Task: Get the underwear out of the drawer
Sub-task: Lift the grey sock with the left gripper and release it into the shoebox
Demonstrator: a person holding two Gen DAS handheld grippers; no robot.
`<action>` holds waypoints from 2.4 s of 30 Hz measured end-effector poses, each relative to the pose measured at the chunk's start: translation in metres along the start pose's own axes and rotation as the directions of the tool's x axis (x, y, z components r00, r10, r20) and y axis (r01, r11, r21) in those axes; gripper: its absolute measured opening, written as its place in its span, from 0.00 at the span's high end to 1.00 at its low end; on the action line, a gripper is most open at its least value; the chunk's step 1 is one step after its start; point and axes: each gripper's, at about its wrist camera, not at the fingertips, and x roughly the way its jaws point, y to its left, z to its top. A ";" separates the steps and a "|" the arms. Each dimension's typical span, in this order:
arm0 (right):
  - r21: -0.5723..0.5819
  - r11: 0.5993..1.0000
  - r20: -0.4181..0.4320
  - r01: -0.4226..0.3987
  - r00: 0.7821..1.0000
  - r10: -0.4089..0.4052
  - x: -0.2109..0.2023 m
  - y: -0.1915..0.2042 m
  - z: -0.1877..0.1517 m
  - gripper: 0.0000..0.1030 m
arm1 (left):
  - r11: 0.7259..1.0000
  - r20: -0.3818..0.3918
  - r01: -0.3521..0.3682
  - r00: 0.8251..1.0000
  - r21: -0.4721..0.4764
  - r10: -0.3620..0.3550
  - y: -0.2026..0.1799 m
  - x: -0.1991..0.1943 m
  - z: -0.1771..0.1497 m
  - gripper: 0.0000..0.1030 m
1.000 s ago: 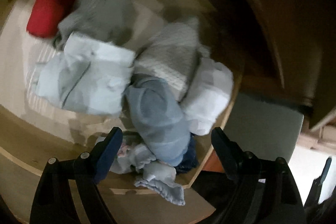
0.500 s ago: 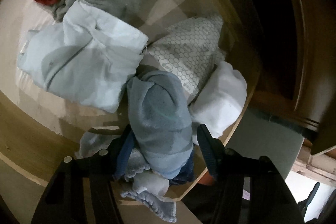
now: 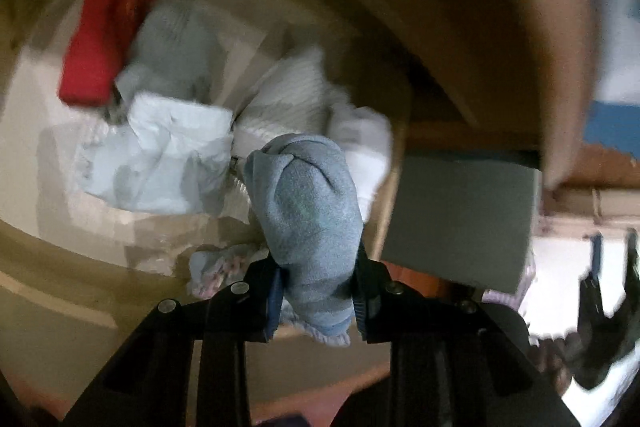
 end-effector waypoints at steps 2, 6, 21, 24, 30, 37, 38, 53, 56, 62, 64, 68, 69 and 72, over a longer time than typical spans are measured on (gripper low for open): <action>-0.008 1.000 -0.004 0.005 1.000 -0.005 0.001 0.002 0.000 0.24 | 0.999 0.014 0.023 1.000 0.039 -0.024 -0.007 -0.022 -0.001 0.75; -0.026 1.000 -0.010 0.017 1.000 -0.017 0.003 0.006 0.000 0.24 | 0.992 0.049 0.059 0.997 0.114 -0.065 -0.013 -0.063 -0.010 0.75; -0.088 0.995 0.001 0.047 0.999 -0.047 0.002 0.019 -0.001 0.24 | 0.907 0.252 0.075 0.948 0.414 -0.193 -0.114 -0.201 -0.017 0.74; -0.087 0.995 0.004 0.046 0.999 -0.046 0.001 0.019 -0.001 0.24 | 0.888 0.314 0.037 0.928 0.458 -0.200 -0.136 -0.226 -0.002 0.74; -0.088 0.995 0.002 0.046 0.999 -0.046 0.001 0.019 -0.001 0.24 | 0.871 0.417 -0.077 0.896 0.485 -0.153 -0.164 -0.248 0.047 0.74; -0.084 0.996 -0.003 0.043 0.999 -0.043 0.002 0.018 -0.001 0.24 | 0.812 0.514 -0.295 0.858 0.503 -0.007 -0.181 -0.234 0.127 0.74; -0.084 0.996 -0.006 0.042 0.999 -0.043 0.003 0.018 -0.001 0.24 | 0.801 0.521 -0.324 0.853 0.503 0.018 -0.181 -0.229 0.136 0.74; -0.091 0.995 -0.033 0.043 0.998 -0.046 0.009 0.020 0.000 0.24 | 0.699 0.495 -0.501 0.836 0.510 0.238 -0.153 -0.169 0.192 0.73; -0.095 0.995 -0.040 0.043 0.998 -0.047 0.011 0.021 0.000 0.24 | 0.701 0.484 -0.507 0.836 0.502 0.258 -0.148 -0.164 0.197 0.73; -0.101 0.994 -0.048 0.046 0.998 -0.051 0.012 0.021 -0.001 0.24 | 0.686 0.491 -0.526 0.827 0.502 0.275 -0.145 -0.160 0.200 0.72; -0.103 0.994 -0.051 0.046 0.997 -0.052 0.013 0.022 -0.001 0.24 | 0.685 0.491 -0.530 0.825 0.501 0.279 -0.146 -0.161 0.201 0.71; -0.107 0.993 -0.052 0.047 0.997 -0.053 0.013 0.024 -0.001 0.24 | 0.669 0.499 -0.549 0.815 0.501 0.296 -0.148 -0.157 0.201 0.68; -0.107 0.993 -0.052 0.048 0.997 -0.054 0.013 0.024 -0.001 0.24 | 0.666 0.503 -0.555 0.811 0.499 0.299 -0.148 -0.156 0.201 0.67; -0.106 0.993 -0.053 0.047 0.997 -0.053 0.014 0.024 -0.001 0.24 | 0.664 0.510 -0.562 0.805 0.493 0.303 -0.148 -0.154 0.201 0.66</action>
